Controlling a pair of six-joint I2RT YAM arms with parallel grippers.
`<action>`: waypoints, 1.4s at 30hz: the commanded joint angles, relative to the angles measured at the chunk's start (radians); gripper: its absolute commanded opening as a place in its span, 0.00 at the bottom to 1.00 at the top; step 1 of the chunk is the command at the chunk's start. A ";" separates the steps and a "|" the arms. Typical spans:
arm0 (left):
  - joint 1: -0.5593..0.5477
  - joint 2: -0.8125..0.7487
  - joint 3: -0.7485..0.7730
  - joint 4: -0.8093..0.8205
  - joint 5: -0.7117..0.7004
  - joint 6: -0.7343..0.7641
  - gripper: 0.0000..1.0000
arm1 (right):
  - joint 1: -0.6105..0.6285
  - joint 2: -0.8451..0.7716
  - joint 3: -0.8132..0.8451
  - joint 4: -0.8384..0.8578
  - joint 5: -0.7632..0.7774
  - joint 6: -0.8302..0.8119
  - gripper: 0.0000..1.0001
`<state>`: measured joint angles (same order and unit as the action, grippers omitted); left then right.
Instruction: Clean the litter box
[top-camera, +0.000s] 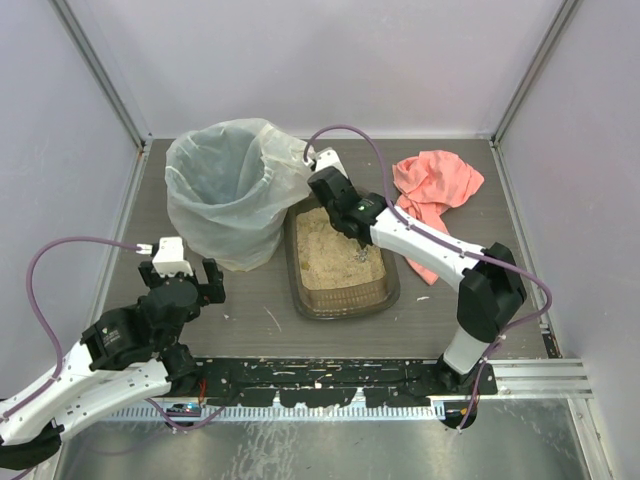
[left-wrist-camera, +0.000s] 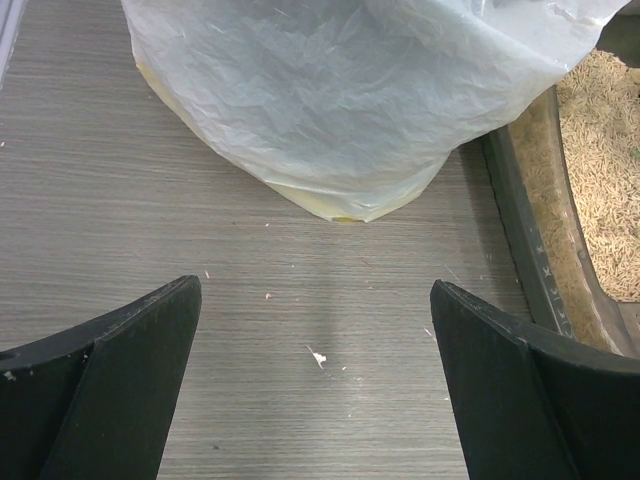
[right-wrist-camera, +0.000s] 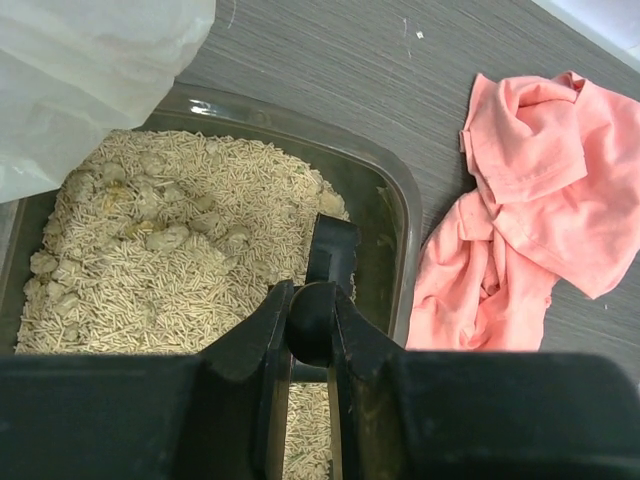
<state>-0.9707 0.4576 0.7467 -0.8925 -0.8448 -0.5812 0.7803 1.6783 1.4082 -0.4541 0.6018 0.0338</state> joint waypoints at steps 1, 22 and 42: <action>-0.004 -0.004 0.002 0.050 -0.006 0.017 0.99 | -0.009 -0.017 0.010 0.076 -0.056 0.040 0.01; -0.004 -0.009 0.001 0.049 0.001 0.018 0.99 | -0.253 -0.192 -0.194 0.253 -0.516 0.314 0.01; -0.004 0.004 0.004 0.048 0.012 0.020 0.99 | -0.470 -0.306 -0.515 0.547 -0.814 0.518 0.01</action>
<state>-0.9710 0.4576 0.7464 -0.8875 -0.8303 -0.5636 0.3157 1.4082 0.9413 0.0051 -0.0875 0.4690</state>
